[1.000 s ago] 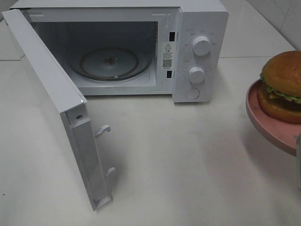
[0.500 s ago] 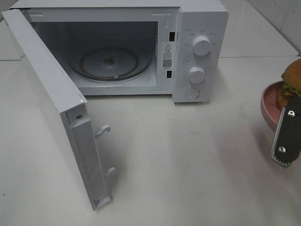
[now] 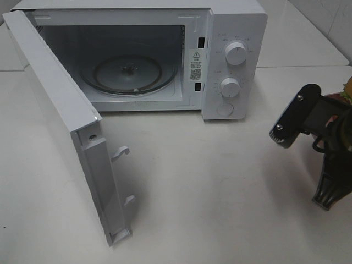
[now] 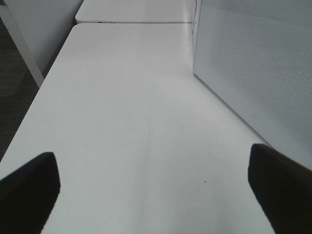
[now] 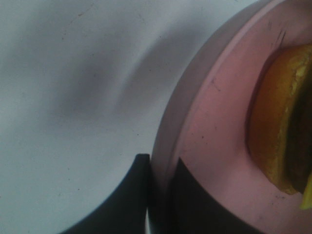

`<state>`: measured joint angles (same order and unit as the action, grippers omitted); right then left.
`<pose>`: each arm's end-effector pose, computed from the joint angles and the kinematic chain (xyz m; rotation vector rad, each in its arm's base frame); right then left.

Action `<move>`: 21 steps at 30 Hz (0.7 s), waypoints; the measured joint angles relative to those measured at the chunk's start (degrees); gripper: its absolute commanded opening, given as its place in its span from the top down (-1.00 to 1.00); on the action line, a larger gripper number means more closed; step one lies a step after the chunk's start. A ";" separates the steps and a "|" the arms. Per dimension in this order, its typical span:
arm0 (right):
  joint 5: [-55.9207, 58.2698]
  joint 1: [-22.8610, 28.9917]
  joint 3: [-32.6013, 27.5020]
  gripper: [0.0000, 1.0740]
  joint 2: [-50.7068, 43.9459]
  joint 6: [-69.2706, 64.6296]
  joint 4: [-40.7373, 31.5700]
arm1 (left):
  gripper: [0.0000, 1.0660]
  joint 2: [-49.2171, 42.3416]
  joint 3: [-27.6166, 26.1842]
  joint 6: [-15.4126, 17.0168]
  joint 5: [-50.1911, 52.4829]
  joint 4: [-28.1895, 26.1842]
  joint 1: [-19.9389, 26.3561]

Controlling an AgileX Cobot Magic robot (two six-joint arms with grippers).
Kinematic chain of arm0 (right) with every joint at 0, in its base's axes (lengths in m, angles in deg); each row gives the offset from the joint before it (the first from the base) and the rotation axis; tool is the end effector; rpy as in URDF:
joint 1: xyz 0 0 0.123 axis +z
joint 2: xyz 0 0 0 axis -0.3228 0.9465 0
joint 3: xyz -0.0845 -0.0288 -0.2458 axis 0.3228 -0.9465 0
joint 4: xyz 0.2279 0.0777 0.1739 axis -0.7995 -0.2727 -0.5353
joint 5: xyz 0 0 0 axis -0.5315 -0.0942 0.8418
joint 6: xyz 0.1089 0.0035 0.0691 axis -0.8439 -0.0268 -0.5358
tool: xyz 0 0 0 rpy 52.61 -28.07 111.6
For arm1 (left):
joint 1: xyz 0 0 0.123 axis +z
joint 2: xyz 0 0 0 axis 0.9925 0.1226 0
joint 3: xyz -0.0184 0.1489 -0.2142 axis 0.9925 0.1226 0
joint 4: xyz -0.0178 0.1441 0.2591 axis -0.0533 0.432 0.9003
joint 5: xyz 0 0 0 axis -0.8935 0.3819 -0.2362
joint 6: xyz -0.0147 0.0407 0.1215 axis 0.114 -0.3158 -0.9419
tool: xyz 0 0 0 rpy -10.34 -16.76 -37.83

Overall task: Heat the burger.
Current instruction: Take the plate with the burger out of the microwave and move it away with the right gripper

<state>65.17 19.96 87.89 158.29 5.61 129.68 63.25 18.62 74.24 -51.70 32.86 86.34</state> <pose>0.2440 0.1063 0.1094 -1.0117 2.5328 -0.7065 0.0932 0.0055 0.2851 -0.0374 2.0186 0.0513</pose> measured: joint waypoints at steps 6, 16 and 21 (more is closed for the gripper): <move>3.38 0.00 6.30 0.98 7.91 -6.99 0.06 | -0.92 0.00 0.00 0.00 0.00 0.00 0.00; 9.40 -0.97 15.36 0.95 16.67 -15.47 0.40 | -0.92 0.00 0.00 0.00 0.00 0.00 0.00; 9.17 -4.47 17.13 0.95 19.31 -19.37 0.34 | -0.92 0.00 0.00 0.00 0.00 0.00 0.00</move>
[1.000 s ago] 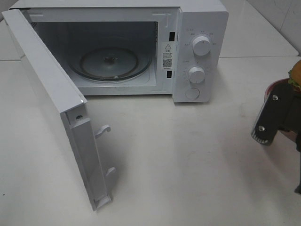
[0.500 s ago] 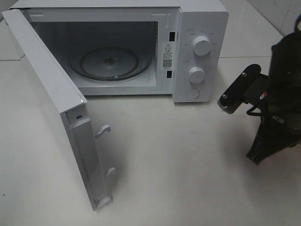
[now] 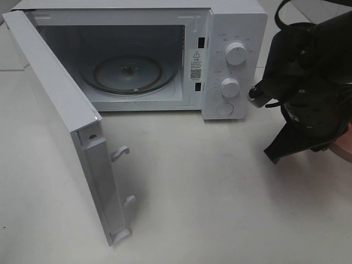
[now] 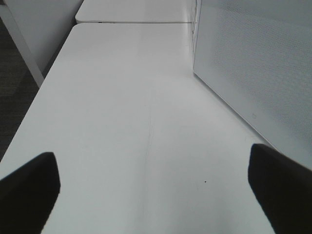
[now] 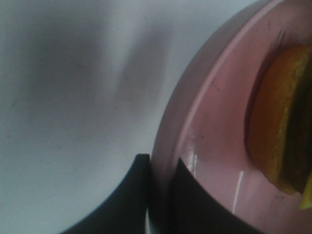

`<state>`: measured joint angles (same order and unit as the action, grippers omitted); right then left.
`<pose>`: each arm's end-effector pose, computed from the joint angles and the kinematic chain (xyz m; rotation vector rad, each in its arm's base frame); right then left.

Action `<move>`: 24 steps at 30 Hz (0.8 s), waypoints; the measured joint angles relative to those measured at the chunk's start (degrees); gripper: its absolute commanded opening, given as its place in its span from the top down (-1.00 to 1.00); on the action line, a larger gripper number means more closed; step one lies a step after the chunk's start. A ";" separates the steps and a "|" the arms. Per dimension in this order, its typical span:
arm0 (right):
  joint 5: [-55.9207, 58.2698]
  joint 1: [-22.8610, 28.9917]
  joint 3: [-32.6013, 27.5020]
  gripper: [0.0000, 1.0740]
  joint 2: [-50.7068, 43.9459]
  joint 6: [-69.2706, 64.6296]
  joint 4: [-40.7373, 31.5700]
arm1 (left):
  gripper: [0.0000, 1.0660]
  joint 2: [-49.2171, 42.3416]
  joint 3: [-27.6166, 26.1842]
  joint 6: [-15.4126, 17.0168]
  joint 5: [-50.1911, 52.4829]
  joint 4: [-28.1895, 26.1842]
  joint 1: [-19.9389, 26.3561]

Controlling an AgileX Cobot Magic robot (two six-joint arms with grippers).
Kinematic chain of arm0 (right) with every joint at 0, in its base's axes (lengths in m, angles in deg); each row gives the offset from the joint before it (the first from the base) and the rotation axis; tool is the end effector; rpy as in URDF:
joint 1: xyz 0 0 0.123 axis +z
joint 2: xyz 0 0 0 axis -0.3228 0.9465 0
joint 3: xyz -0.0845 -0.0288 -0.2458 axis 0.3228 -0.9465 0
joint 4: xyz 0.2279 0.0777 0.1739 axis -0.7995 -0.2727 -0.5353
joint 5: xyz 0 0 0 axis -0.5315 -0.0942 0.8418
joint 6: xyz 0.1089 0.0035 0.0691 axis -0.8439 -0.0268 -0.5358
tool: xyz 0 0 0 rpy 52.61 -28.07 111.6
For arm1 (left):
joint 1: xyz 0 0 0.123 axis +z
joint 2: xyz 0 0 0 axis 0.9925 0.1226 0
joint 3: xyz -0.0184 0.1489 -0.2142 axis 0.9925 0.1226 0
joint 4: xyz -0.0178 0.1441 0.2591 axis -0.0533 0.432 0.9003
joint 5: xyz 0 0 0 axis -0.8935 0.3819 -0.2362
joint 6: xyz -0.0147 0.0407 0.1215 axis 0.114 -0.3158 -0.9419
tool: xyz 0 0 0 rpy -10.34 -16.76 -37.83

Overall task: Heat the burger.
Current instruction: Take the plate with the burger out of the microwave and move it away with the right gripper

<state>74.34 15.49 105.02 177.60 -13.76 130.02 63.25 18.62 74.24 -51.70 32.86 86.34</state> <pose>0.3045 0.1126 0.0924 -0.4270 2.7161 -0.8546 0.0932 0.0055 0.2851 -0.0374 2.0186 0.0513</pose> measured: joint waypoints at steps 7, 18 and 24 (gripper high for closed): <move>-1.20 -5.90 0.00 0.91 0.63 -3.84 -0.40 | -0.92 0.00 0.00 0.00 0.00 0.00 0.00; -4.64 -11.52 -0.69 0.88 0.63 -8.19 -0.34 | -0.92 0.00 0.00 0.00 0.00 0.00 0.00; -5.04 -12.72 -1.55 0.86 4.53 -9.74 -0.34 | -0.92 0.00 0.00 0.00 0.00 0.00 0.00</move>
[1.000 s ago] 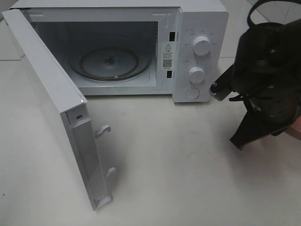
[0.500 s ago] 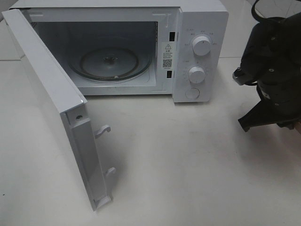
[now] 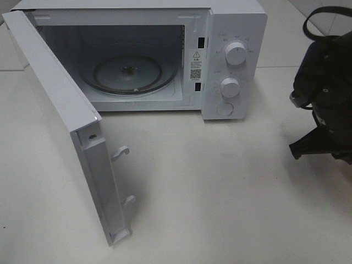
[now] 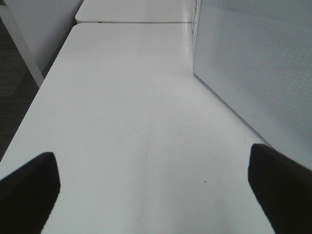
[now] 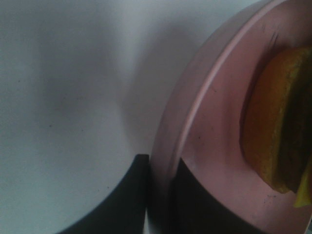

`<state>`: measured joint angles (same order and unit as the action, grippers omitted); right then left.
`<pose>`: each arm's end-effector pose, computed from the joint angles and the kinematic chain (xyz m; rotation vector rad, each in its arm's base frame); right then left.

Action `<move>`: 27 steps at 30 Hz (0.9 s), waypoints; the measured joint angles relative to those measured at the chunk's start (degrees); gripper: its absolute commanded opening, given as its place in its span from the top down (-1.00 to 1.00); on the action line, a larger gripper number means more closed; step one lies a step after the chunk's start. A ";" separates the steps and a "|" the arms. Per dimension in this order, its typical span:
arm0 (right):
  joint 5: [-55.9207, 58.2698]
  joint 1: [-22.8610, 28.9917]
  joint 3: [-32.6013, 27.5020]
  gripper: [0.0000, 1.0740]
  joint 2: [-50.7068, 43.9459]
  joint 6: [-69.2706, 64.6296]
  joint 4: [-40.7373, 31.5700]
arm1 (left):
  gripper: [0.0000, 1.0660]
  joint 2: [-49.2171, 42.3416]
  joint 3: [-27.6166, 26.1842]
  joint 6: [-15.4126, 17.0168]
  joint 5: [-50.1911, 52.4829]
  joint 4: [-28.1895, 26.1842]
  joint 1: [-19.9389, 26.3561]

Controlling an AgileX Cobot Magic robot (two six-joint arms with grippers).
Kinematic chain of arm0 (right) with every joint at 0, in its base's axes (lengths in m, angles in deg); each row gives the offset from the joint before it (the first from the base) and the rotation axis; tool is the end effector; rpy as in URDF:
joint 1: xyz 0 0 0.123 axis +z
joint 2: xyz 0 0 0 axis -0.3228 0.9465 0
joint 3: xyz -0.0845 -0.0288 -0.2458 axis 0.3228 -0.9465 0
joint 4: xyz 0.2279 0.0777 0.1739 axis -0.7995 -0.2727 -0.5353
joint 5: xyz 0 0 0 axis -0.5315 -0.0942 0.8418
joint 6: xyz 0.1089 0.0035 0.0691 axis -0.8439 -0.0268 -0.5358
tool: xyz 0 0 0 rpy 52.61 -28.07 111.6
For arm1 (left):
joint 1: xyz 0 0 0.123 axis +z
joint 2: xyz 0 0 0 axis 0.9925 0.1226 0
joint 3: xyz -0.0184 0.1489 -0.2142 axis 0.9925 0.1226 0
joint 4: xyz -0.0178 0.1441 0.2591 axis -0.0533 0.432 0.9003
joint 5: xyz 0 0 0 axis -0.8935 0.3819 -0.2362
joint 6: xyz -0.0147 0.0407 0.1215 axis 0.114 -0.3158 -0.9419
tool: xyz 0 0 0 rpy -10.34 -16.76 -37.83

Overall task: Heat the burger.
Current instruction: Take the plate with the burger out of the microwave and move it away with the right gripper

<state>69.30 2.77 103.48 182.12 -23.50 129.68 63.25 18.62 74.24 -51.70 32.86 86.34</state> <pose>0.3182 0.0464 0.0578 0.0346 2.8166 -0.8356 0.0932 0.0055 0.2851 -0.0374 2.0186 0.0513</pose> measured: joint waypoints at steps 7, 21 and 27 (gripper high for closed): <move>-3.84 0.00 0.06 0.76 6.59 -5.50 -0.57 | -0.92 0.00 0.00 0.00 0.00 0.00 0.00; -4.41 0.00 0.06 0.25 9.05 -9.80 0.52 | -0.92 0.00 0.00 0.00 0.00 0.00 0.00; -4.41 0.00 0.06 0.16 6.99 -5.44 -0.06 | -0.92 0.00 0.00 0.00 0.00 0.00 0.00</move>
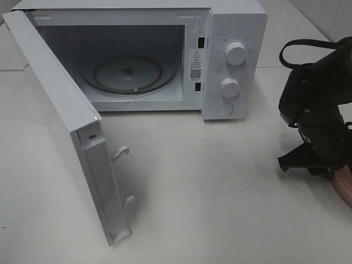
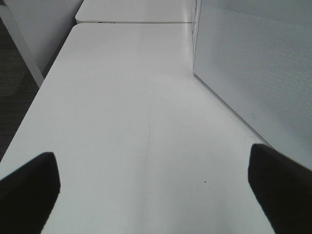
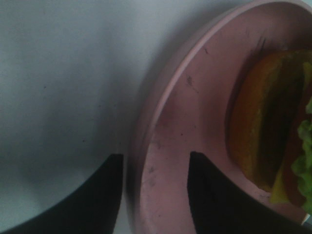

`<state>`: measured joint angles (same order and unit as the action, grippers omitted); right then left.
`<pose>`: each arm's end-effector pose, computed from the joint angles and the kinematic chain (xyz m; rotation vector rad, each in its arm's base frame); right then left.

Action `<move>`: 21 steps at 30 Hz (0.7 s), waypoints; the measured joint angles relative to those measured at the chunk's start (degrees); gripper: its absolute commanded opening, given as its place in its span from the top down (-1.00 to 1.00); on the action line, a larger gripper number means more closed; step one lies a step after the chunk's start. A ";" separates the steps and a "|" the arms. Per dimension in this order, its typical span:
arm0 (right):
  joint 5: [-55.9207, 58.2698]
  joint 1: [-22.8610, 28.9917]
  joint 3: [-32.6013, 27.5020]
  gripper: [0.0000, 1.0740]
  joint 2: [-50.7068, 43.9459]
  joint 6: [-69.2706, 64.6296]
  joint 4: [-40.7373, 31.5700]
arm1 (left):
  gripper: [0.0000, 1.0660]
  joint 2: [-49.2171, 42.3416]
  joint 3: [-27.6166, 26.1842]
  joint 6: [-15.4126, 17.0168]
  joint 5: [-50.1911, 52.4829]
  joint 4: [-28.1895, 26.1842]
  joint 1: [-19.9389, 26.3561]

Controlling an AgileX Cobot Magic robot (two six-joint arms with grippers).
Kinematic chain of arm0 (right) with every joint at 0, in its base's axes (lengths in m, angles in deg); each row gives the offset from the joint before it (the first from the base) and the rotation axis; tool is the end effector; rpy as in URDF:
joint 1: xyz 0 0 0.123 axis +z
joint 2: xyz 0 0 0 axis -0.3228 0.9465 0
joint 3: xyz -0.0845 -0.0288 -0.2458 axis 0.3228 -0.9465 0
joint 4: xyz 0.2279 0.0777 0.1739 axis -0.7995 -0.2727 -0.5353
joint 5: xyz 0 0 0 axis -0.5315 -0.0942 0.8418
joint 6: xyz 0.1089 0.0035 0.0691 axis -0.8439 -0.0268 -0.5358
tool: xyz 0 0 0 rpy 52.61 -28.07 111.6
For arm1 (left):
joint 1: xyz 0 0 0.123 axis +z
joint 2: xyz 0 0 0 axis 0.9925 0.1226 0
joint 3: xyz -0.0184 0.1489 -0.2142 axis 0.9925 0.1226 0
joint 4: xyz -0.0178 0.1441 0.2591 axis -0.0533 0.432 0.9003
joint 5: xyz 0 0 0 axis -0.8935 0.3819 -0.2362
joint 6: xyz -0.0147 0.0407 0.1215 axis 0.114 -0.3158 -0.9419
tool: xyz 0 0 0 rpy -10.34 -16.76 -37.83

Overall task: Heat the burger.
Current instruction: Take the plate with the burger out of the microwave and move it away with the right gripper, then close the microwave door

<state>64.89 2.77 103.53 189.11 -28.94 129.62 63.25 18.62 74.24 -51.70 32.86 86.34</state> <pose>0.3149 0.0497 0.0166 0.0923 2.8629 -0.8090 0.0932 0.0055 0.2851 -0.0374 2.0186 0.0513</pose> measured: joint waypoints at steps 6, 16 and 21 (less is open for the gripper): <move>-0.97 0.00 1.43 0.16 -4.81 7.62 -3.55 | -0.92 0.00 0.00 0.00 0.00 0.00 0.00; -3.04 0.00 2.58 0.16 -13.01 20.23 -11.23 | -0.92 0.00 0.00 0.00 0.00 0.00 0.00; -4.01 0.00 2.58 0.16 -16.67 28.48 -17.59 | -0.92 0.00 0.00 0.00 0.00 0.00 0.00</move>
<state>60.88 2.77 106.11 172.44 -0.47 112.03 63.25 18.62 74.24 -51.70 32.86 86.34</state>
